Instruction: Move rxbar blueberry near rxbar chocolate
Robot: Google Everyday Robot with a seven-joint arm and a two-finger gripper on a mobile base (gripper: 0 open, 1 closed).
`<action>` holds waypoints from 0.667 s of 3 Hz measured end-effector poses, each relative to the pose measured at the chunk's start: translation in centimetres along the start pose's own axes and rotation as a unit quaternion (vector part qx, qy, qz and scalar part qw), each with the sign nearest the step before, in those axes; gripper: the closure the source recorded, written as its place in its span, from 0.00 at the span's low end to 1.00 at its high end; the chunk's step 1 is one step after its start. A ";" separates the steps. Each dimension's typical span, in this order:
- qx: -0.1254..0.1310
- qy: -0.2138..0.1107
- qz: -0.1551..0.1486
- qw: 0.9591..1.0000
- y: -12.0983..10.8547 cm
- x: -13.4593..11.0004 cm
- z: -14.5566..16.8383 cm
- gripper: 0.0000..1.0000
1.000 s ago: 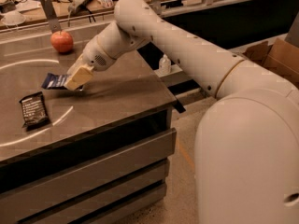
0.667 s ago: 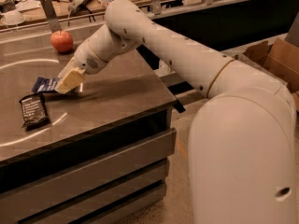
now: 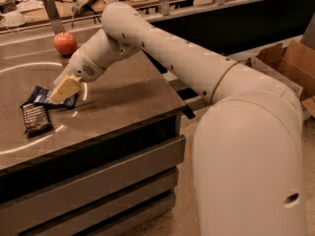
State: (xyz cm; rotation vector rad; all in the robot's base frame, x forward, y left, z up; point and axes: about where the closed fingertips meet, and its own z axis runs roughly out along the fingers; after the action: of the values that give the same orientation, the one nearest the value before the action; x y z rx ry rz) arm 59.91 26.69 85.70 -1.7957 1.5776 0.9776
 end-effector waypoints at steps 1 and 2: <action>0.002 -0.003 0.003 1.000 0.1 -0.1 0.1 0.00; 0.068 0.002 0.008 0.998 -0.9 0.6 -3.9 0.00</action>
Offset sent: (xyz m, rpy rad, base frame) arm 0.0638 -0.1462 0.0773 -0.0154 -0.2736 -0.4475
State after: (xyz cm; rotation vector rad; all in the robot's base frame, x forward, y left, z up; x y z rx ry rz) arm 61.45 23.41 87.46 -1.6961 1.6222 0.8528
